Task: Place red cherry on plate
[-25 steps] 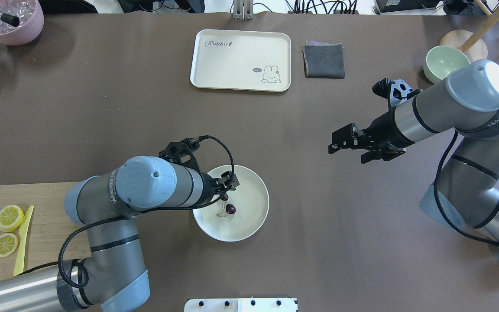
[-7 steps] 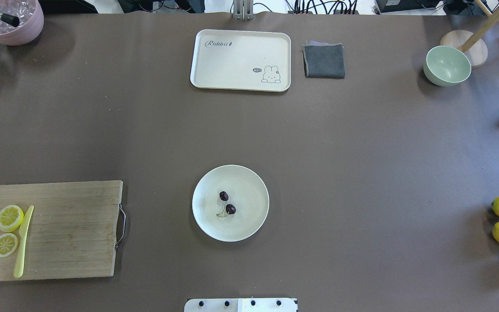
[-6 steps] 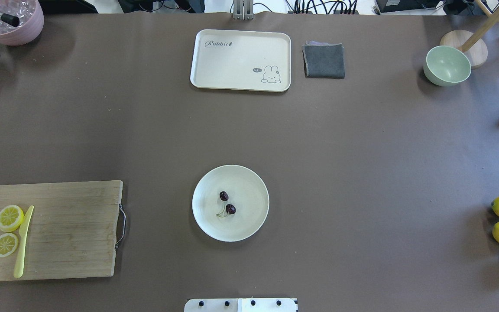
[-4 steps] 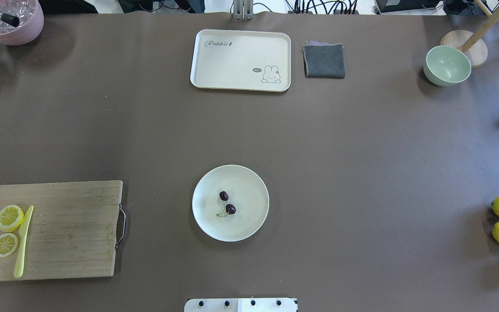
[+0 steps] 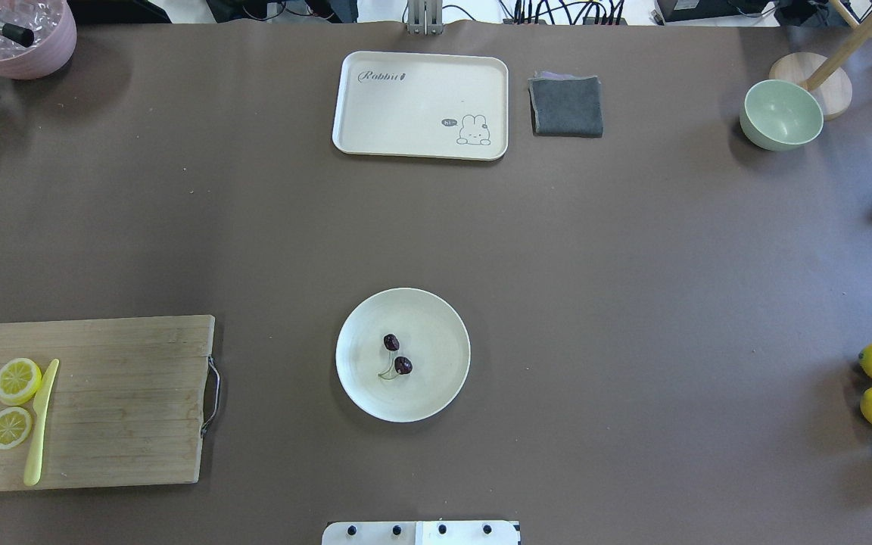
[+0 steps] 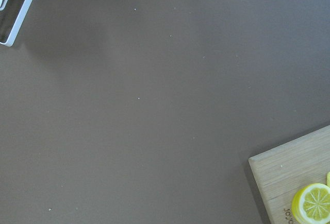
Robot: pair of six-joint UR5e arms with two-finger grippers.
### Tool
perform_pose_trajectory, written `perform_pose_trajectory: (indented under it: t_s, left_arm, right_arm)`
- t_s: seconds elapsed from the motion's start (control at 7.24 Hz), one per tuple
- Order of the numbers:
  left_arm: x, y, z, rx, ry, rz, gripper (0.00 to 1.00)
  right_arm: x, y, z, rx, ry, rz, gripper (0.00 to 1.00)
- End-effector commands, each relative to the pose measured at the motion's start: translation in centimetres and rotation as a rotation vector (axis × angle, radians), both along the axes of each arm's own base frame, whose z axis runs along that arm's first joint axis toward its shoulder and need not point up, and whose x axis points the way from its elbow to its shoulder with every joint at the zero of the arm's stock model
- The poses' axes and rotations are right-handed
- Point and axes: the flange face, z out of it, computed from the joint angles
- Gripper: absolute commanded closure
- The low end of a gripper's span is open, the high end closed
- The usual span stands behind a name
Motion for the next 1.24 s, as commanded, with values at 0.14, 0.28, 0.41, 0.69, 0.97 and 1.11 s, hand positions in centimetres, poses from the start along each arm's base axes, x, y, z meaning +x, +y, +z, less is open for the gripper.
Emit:
perform_pose_trajectory:
  t_s: [0.14, 0.28, 0.41, 0.69, 0.97, 1.11]
  left_arm:
    - [0.01, -0.42, 0.41, -0.011, -0.001, -0.004, 0.02]
    - [0.09, -0.55, 0.63, -0.014, -0.001, -0.002, 0.03]
    - [0.09, -0.55, 0.64, -0.014, -0.001, -0.002, 0.03]
    - [0.09, -0.63, 0.55, -0.012, -0.001, -0.003, 0.03]
    - [0.09, -0.70, 0.41, -0.009, -0.001, -0.003, 0.02]
    - [0.09, -0.71, 0.33, -0.007, -0.001, -0.003, 0.03]
  right_arm:
    - [-0.05, -0.04, -0.11, 0.002, -0.001, -0.001, 0.00]
    - [-0.06, -0.11, -0.17, 0.003, -0.001, -0.001, 0.00]
    - [-0.09, -0.25, -0.31, 0.006, -0.004, -0.001, 0.00]
    - [-0.08, -0.45, -0.24, 0.005, 0.000, 0.001, 0.00]
    - [-0.07, -0.39, -0.25, 0.005, 0.000, 0.001, 0.00]
    - [-0.07, -0.39, -0.25, 0.005, 0.000, 0.001, 0.00]
